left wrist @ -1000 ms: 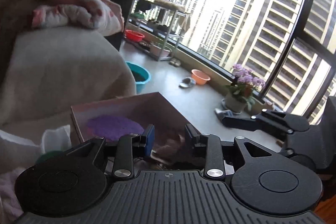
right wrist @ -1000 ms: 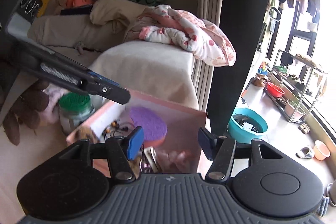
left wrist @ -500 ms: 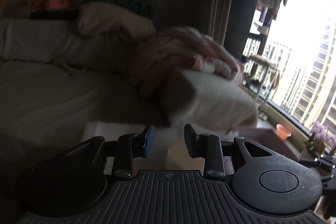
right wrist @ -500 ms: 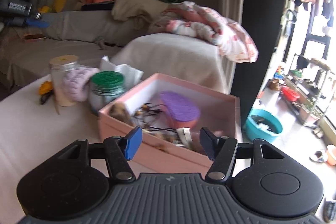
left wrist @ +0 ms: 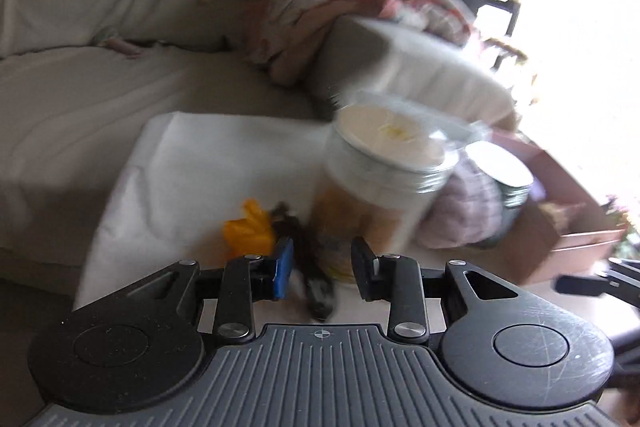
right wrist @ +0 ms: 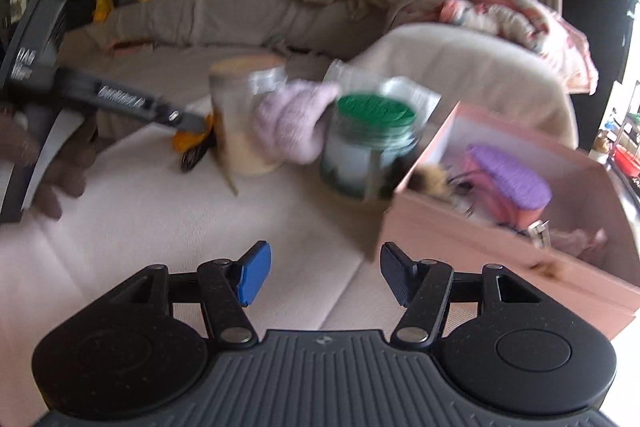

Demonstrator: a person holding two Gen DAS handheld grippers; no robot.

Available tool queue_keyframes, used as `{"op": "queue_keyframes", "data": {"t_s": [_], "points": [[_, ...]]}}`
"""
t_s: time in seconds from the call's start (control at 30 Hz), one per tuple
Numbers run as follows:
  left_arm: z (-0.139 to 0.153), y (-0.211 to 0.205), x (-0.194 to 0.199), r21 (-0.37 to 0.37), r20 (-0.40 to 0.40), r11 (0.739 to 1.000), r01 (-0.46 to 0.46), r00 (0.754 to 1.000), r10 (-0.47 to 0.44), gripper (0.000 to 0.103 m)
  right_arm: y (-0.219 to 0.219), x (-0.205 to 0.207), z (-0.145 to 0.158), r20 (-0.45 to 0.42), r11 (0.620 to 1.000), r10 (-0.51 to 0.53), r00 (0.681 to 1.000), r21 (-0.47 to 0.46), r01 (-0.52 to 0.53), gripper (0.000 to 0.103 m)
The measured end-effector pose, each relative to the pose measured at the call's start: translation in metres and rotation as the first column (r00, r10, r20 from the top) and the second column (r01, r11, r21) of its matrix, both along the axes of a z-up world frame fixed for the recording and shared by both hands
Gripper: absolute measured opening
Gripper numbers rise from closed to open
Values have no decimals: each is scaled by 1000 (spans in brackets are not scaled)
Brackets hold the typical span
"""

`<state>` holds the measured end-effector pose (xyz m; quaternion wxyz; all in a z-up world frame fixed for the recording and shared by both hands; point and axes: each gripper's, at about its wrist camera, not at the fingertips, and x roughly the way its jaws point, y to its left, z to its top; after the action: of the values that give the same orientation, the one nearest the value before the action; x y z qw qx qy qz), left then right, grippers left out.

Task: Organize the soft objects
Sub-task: 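Grasp the black USB cable with the left gripper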

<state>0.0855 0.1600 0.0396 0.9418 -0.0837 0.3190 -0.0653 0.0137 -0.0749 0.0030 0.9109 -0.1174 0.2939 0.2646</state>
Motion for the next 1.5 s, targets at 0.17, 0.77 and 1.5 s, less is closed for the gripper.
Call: {"op": "queue_keyframes", "data": {"t_s": [0.17,0.77,1.5], "points": [[-14,5,8,12,-29,999,-42,999,42,38,5,3,-14,-42,1000,5,999,-19,-6,61],[-20,12,-9,-97,-11,995,23,1000,-24,24,79,24,9,30,984,159,987,-81,-156,40],[5,54,-47,-45,71,995,83,994,-80,13,134,17,-6,-35,957,272,962,-92,-274,29]]}}
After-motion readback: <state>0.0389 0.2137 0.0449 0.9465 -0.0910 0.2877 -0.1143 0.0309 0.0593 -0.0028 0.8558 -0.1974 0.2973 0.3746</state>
